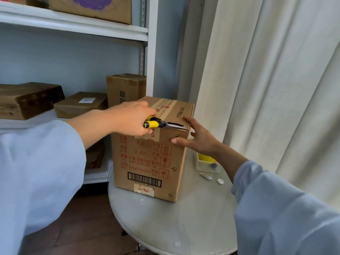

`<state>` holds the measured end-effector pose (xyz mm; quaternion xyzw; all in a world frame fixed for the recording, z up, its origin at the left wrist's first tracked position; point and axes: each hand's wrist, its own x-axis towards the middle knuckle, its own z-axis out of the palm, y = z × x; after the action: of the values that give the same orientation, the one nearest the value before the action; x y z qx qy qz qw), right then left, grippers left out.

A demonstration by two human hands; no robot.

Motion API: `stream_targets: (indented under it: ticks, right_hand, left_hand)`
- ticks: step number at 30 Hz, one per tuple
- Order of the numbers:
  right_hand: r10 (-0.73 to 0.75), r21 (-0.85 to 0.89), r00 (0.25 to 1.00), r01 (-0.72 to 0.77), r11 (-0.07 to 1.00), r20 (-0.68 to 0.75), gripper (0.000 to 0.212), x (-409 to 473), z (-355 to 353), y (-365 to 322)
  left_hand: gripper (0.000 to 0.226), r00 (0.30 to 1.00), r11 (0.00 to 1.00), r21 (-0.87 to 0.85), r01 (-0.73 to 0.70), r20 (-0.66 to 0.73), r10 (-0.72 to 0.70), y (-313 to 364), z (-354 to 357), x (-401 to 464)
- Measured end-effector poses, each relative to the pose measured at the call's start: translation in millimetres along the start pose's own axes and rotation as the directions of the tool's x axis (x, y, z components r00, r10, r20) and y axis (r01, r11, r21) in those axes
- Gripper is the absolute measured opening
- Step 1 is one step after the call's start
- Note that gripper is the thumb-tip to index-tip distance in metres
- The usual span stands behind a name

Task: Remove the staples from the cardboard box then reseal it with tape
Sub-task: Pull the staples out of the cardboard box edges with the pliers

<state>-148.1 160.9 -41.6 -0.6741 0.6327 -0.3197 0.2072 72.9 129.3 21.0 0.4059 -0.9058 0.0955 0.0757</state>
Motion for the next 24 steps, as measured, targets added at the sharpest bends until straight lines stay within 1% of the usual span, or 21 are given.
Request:
stream_targets:
  ticks: [3, 6, 9, 13, 16, 18, 20, 24]
  right_hand:
    - [0.007, -0.004, 1.0, -0.007, 1.0, 0.013, 0.109, 1, -1, 2]
    - [-0.008, 0.017, 1.0, 0.008, 1.0, 0.004, 0.107, 1, -1, 6]
    - [-0.018, 0.027, 1.0, 0.017, 0.999, 0.01, 0.11, 3, 0, 10]
    - [-0.024, 0.04, 1.0, 0.024, 0.999, 0.009, 0.108, 4, 1, 12]
    - [-0.022, 0.034, 1.0, 0.022, 0.999, 0.005, 0.105, 5, 1, 12]
    - [-0.031, 0.035, 1.0, 0.03, 0.999, 0.001, 0.098, 6, 2, 13]
    - [-0.04, 0.043, 0.999, 0.041, 0.998, -0.005, 0.093, 8, 3, 14]
    - [-0.045, 0.052, 0.999, 0.046, 0.998, -0.006, 0.093, 9, 3, 16]
  left_hand:
    - [0.033, 0.999, 0.993, 0.116, -0.034, -0.034, 0.038, 1, 1, 4]
    - [0.026, 0.997, 0.985, 0.166, -0.053, -0.044, 0.061, 2, 1, 10]
    - [0.029, 0.997, 0.983, 0.173, -0.065, -0.026, 0.07, 1, -2, 13]
    - [0.039, 0.994, 0.976, 0.191, -0.104, -0.014, 0.108, 2, -11, 17]
    - [0.044, 0.992, 0.968, 0.223, -0.112, -0.026, 0.121, 2, -14, 20]
    - [0.048, 0.994, 0.974, 0.203, -0.105, -0.013, 0.11, 2, -12, 21]
    - [0.047, 0.995, 0.976, 0.192, -0.1, 0.013, 0.099, 2, -11, 22]
    - [0.042, 0.992, 0.981, 0.17, -0.096, 0.101, 0.08, 0, -13, 23]
